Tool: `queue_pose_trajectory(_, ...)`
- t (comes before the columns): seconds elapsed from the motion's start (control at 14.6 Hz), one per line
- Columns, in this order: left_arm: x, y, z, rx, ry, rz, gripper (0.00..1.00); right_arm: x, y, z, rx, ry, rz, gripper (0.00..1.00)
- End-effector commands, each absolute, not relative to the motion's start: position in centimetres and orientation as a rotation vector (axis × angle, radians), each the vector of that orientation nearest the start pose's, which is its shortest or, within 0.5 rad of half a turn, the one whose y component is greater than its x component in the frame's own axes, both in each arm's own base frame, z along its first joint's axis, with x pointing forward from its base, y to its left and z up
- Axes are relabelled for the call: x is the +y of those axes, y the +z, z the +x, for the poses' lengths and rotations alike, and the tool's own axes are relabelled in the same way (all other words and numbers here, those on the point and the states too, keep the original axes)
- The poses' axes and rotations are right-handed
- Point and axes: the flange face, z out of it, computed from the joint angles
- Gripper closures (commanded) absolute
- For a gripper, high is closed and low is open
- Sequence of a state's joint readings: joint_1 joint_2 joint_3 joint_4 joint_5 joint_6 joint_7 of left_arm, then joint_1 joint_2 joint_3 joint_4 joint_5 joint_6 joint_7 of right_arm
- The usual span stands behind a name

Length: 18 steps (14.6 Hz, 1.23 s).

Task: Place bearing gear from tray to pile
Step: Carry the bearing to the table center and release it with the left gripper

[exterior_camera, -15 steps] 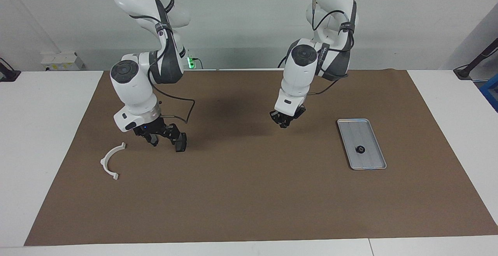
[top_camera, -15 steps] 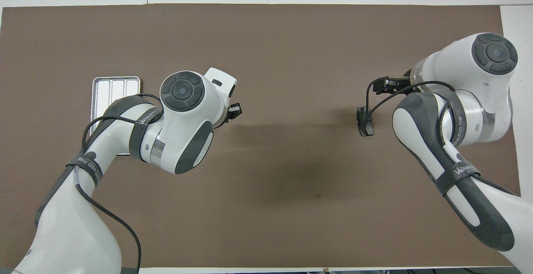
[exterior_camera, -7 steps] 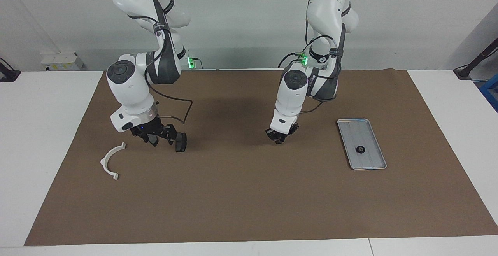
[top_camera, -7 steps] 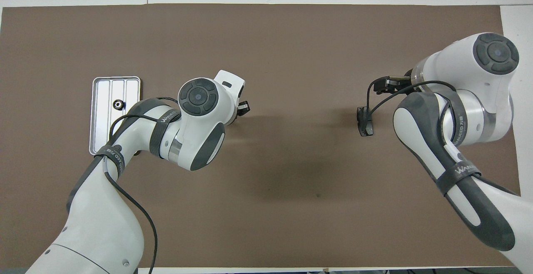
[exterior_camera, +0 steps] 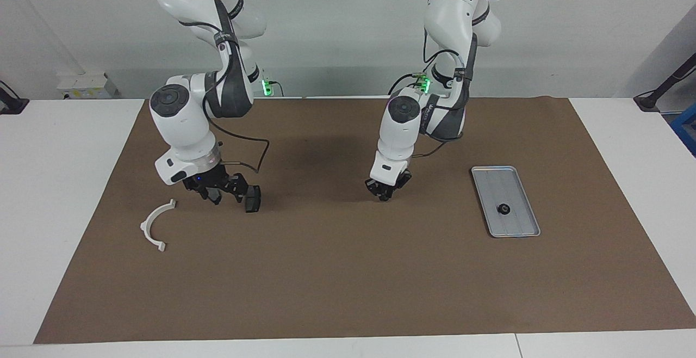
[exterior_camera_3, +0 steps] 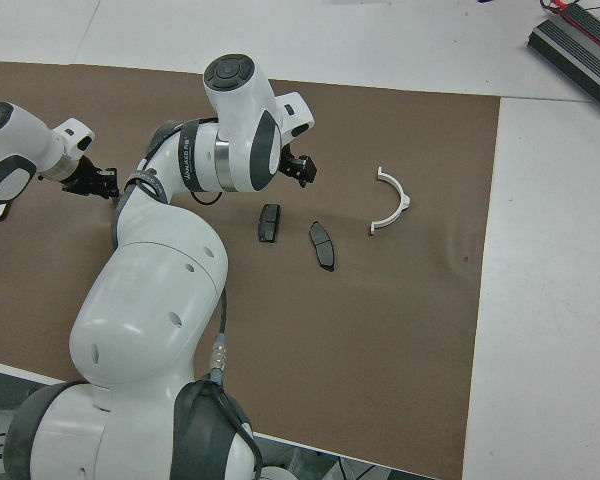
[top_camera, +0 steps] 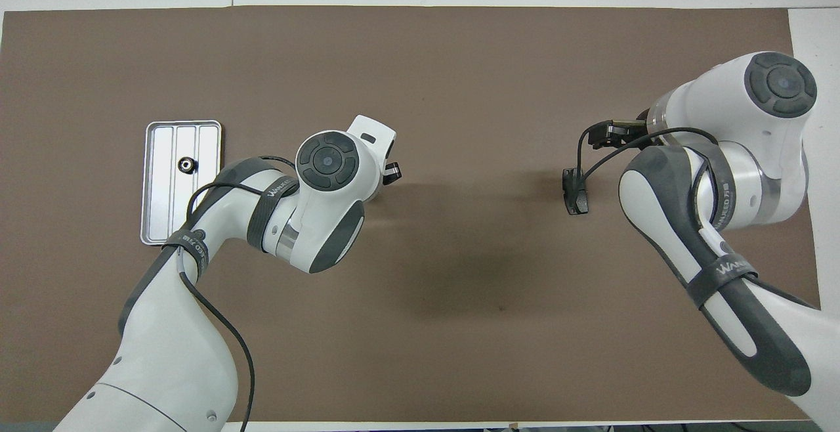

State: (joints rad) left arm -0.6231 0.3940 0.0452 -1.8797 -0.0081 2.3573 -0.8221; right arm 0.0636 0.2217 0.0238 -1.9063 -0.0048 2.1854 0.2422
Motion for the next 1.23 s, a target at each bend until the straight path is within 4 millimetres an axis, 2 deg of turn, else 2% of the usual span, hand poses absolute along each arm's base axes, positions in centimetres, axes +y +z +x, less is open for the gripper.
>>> queue_pose_trajectory(0.0,-35.4,30.5,53.6,-0.390,-0.169,-3.160,1.00,5.3,39.1,61.3,0.227,-0.106,-3.099,0.01)
queue_pose_trajectory(0.68,-34.9,29.3,53.2,-0.393,-0.199,-3.172,1.00,5.1,39.0,61.3,0.233,-0.103,-3.098,0.01)
queue_pose_trajectory(0.75,-34.9,29.3,53.2,-0.393,-0.199,-3.172,0.88,5.2,39.0,61.3,0.231,-0.103,-3.098,0.01)
queue_pose_trajectory(0.82,-34.8,29.4,53.3,-0.393,-0.200,-3.171,0.59,5.2,39.0,61.3,0.231,-0.103,-3.098,0.01)
queue_pose_trajectory(0.89,-34.6,29.5,53.4,-0.400,-0.197,-3.166,0.21,5.1,39.1,61.3,0.232,-0.106,-3.099,0.01)
queue_pose_trajectory(0.96,-34.4,29.8,53.7,-0.399,-0.196,-3.159,0.00,5.1,39.1,61.3,0.235,-0.103,-3.098,0.01)
queue_pose_trajectory(1.1,-34.0,31.6,54.9,-0.405,-0.150,-3.131,0.00,5.2,39.1,61.3,0.232,-0.103,-3.099,0.01)
queue_pose_trajectory(1.16,-33.1,33.0,55.9,-0.425,-0.119,-3.111,0.00,5.3,39.1,61.3,0.231,-0.101,-3.098,0.01)
